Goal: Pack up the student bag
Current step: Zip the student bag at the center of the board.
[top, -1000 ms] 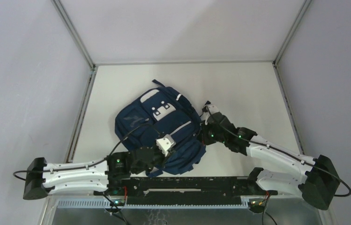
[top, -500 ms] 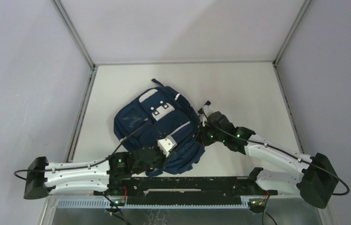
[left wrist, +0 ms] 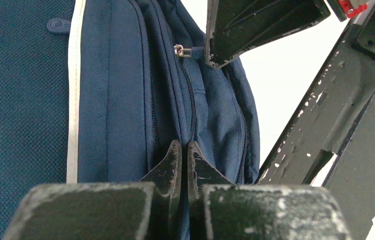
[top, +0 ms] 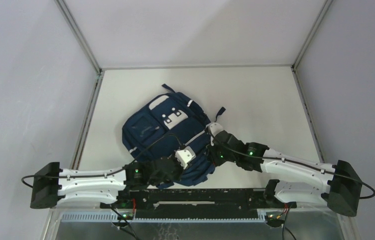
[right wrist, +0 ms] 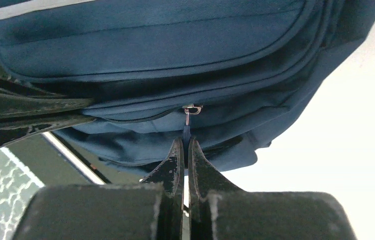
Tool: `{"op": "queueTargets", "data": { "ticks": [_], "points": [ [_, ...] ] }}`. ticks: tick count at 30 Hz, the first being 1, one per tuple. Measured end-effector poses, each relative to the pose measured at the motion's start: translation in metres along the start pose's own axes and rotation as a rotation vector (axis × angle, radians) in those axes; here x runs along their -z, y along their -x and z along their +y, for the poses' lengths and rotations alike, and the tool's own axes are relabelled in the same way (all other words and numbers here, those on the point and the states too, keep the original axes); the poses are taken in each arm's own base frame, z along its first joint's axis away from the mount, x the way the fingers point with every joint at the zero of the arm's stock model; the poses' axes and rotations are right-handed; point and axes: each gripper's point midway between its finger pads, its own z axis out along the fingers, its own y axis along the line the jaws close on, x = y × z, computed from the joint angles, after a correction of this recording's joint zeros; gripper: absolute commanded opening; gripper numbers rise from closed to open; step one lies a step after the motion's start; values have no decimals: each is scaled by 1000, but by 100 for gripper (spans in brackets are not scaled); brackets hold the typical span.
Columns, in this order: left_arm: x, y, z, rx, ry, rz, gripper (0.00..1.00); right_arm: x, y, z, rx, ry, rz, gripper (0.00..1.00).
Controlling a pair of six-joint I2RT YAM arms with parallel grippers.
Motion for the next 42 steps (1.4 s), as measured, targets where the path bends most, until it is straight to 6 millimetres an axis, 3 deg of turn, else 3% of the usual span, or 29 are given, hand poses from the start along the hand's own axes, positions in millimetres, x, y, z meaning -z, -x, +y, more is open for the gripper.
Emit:
{"op": "queueTargets", "data": {
  "ticks": [4, 8, 10, 17, 23, 24, 25, 27, 28, 29, 31, 34, 36, 39, 42],
  "points": [
    [-2, 6, -1, 5, -3, -23, 0, 7, 3, 7, -18, 38, -15, 0],
    [-2, 7, -2, 8, -7, -27, 0, 5, 2, 2, -22, 14, -6, 0],
    [0, 7, -2, 9, -10, -28, 0, 4, 3, -10, -44, -13, 0, 0],
    [16, 18, 2, 65, -20, -114, 0, 5, 29, -80, -258, -137, -46, 0],
    [19, 15, 2, 112, -26, -142, 0, -14, 39, -92, -326, -110, -27, 0],
    [19, 14, 2, 119, -26, -138, 6, -17, 38, -92, -324, -106, -18, 0],
    [19, 13, 2, 126, -23, -132, 18, -21, 37, -92, -322, -100, -11, 0],
    [18, 10, 4, 142, -5, -116, 69, -25, 36, -91, -315, -92, 0, 0],
    [18, 7, 5, 144, 2, -100, 84, -26, 36, -92, -310, -96, -1, 0],
    [17, 7, 4, 149, 0, -88, 88, -26, 37, -94, -308, -101, -4, 0],
    [18, 18, -5, 156, -36, -86, 85, -27, 38, -96, -306, -108, -11, 0],
    [15, 44, -6, 166, -39, -101, 71, -27, 39, -97, -305, -114, -15, 0],
    [9, 64, -9, 172, -40, -105, 70, -27, 39, -97, -305, -113, -16, 0],
    [-8, 92, -17, 179, -36, -100, 67, -27, 40, -96, -304, -109, -16, 0],
    [-29, 101, -19, 182, 2, -79, 59, -27, 40, -96, -304, -109, -18, 0]
  ]
}}
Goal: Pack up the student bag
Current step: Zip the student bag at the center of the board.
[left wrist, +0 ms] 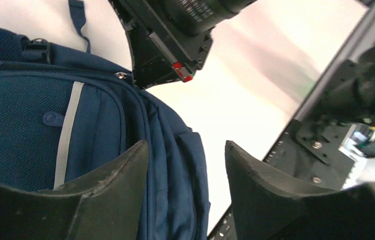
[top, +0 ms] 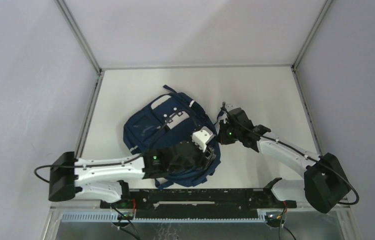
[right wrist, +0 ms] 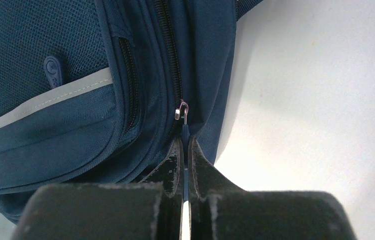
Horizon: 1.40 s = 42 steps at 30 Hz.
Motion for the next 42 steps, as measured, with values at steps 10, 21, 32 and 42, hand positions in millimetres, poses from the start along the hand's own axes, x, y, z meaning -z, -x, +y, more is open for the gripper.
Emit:
{"op": "queueTargets", "data": {
  "ticks": [10, 21, 32, 42],
  "points": [
    [-37, -40, 33, -22, 245, 110, 68, 9, 6, 3, -4, 22, -27, 0],
    [-60, -40, 60, -85, 494, 173, 43, 16, 10, 5, -24, 61, -38, 0],
    [-67, -39, 63, -61, 501, 157, 1, 17, 12, 1, -41, 65, -44, 0],
    [-57, -37, 53, -21, 337, 141, 0, 19, 12, 3, -50, 95, -36, 0]
  ]
}}
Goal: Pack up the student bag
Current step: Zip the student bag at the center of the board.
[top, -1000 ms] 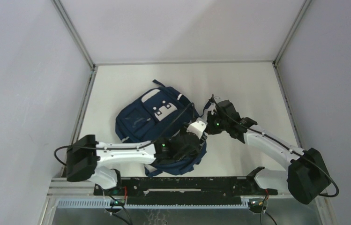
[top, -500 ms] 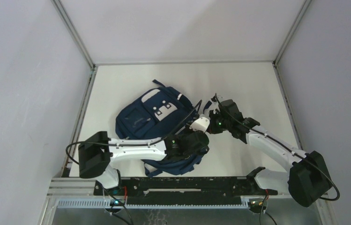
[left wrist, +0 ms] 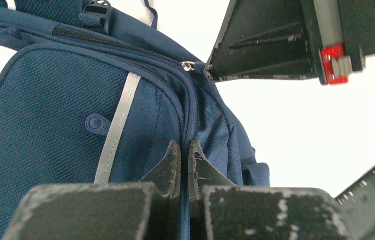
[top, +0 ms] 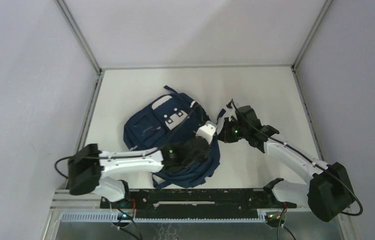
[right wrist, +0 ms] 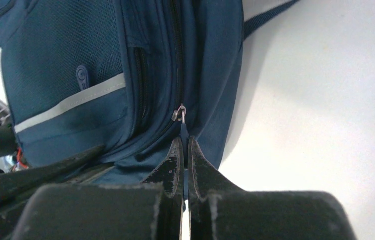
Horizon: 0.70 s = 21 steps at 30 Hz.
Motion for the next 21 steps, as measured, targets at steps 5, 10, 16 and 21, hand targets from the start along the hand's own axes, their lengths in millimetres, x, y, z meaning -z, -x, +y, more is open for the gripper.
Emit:
{"op": "queueTargets", "data": {
  "ticks": [5, 10, 16, 21],
  "points": [
    [34, -5, 4, 38, -142, -49, 0, 4, -4, 15, 11, 72, 19, 0],
    [54, -18, 2, 51, -258, -80, 0, 4, -10, 25, 27, 108, 41, 0],
    [67, -28, 4, 55, -309, -83, 0, -6, -15, 29, 52, 117, 60, 0],
    [82, -31, 10, 16, -333, -71, 0, -12, -18, 38, 100, 145, 44, 0]
  ]
}}
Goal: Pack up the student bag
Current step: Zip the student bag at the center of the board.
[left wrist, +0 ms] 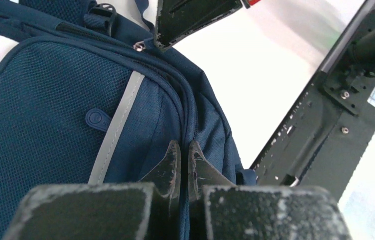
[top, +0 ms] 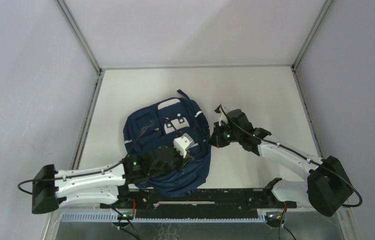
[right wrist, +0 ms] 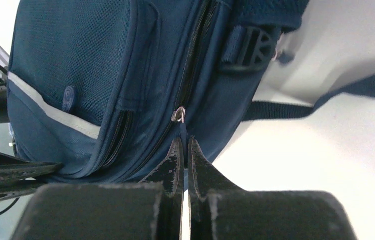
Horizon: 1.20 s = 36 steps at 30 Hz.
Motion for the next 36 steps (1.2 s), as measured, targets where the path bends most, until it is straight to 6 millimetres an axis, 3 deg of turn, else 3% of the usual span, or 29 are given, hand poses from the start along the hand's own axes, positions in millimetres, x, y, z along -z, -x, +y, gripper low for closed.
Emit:
{"op": "queueTargets", "data": {
  "ticks": [8, 16, 25, 32, 33, 35, 36],
  "points": [
    [30, -7, 1, -27, -52, 15, 0, -9, 2, 12, 51, 25, -42, 0],
    [34, -18, -3, -23, -87, 51, 0, -21, 8, 8, 49, 19, -64, 0],
    [37, -16, -4, -4, -87, 42, 0, -36, 32, 3, 36, -3, -117, 0],
    [31, -19, -5, -8, -85, 58, 0, -38, 63, 1, 18, -49, -162, 0],
    [28, -20, -5, -10, -82, 65, 0, -37, 68, 0, 13, -58, -175, 6],
    [18, -19, -5, -18, -58, 82, 0, -34, 73, -6, -7, -76, -187, 44],
    [13, -16, -5, -23, -44, 82, 0, -33, 75, -12, -22, -95, -191, 56]
  ]
}}
